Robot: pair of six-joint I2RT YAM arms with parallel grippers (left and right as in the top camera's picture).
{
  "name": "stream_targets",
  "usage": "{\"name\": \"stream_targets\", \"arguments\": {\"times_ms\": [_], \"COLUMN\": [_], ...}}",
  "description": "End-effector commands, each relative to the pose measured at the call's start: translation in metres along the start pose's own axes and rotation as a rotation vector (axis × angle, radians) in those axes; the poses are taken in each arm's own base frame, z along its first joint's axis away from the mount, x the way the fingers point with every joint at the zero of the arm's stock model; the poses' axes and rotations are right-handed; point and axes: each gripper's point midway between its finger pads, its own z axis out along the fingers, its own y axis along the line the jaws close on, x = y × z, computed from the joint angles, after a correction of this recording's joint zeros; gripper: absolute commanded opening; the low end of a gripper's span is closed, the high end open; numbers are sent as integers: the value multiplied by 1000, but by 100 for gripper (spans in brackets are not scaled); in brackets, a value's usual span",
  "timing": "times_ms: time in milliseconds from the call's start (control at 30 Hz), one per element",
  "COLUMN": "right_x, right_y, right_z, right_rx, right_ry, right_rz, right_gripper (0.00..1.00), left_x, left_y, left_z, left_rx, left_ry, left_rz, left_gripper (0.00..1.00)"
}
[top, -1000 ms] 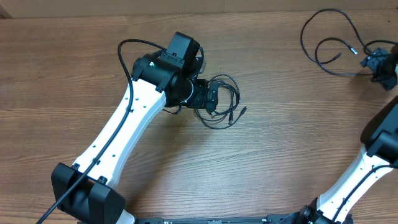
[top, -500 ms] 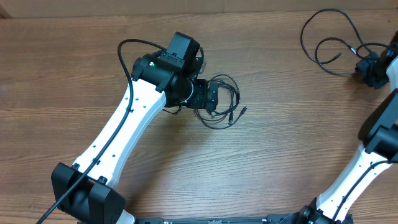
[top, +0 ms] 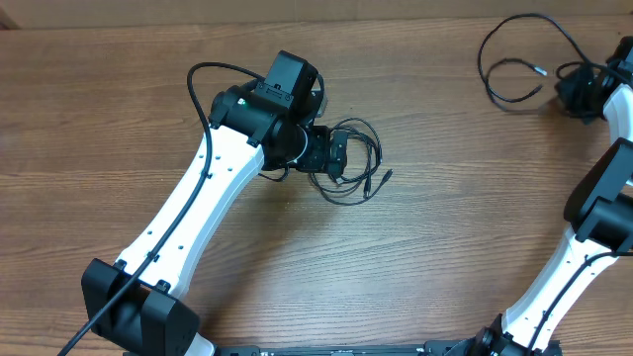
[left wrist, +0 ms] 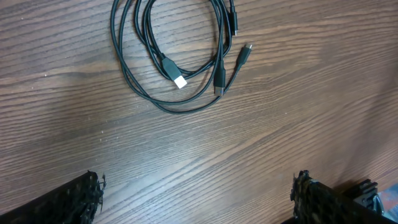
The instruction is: Untangle cables
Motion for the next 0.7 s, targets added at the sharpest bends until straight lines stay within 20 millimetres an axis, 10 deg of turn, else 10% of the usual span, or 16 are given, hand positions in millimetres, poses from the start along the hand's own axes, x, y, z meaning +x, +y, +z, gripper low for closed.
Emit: {"name": "stream_targets", "arguments": {"times_ms": [0,200,367,667], "right_x": [4,3,17,14], "right_y": [43,52,19,-13], "right_z": [-2,2,9,-16], "right_rx": [-221,-203,21,120], "right_ry": [69,32,10,85], "right_rz": [177,193,86,28], "right_gripper": [4,12,60,77], "left_x": [2,2,2,2], "left_y": [-1,-1,-1,-1], "left_z": [4,4,4,4], "left_rx": [-5,-5,-5,-5], "left_ry": [11,11,11,11], "left_rz": [8,8,8,8], "left_gripper": [100,100,100,100]}}
